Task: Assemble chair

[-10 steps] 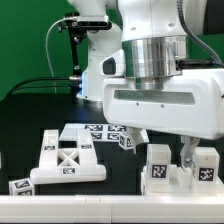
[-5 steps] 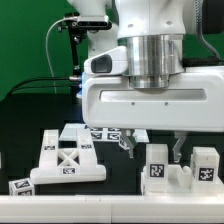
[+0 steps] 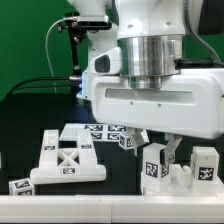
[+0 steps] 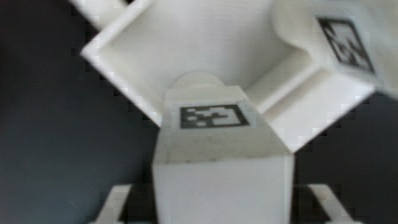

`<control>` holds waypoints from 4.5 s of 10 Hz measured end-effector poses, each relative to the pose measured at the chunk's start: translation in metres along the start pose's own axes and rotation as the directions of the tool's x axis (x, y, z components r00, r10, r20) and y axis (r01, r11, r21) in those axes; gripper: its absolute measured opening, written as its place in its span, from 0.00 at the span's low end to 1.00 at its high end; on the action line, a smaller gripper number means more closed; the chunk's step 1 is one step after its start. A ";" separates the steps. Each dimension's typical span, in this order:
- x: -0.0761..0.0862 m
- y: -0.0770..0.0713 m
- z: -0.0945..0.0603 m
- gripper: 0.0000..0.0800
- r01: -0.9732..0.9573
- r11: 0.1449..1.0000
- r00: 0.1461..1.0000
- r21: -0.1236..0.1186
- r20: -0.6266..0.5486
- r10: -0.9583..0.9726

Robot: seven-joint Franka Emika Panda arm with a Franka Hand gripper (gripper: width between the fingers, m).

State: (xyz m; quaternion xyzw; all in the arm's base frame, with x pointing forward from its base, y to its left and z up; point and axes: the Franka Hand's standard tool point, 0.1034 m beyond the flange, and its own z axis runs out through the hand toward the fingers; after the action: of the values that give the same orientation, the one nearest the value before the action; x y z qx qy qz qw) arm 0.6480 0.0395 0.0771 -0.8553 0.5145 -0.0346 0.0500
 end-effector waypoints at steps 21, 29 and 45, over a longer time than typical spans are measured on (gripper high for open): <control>-0.005 -0.003 0.003 0.35 0.179 0.984 0.984 0.012 -0.011 -0.179; -0.005 -0.008 0.004 0.36 -0.789 0.614 0.614 -0.036 0.010 0.789; -0.006 -0.005 0.010 0.36 0.021 1.000 1.000 -0.007 0.005 -0.021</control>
Offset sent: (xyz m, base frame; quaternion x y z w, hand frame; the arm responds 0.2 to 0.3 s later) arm -0.0016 -0.0039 0.0018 0.0314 0.0052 0.1623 0.9862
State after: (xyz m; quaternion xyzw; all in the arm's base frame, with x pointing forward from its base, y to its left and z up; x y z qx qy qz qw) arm 0.6509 0.0480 0.0674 -0.8610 0.5054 -0.0312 0.0477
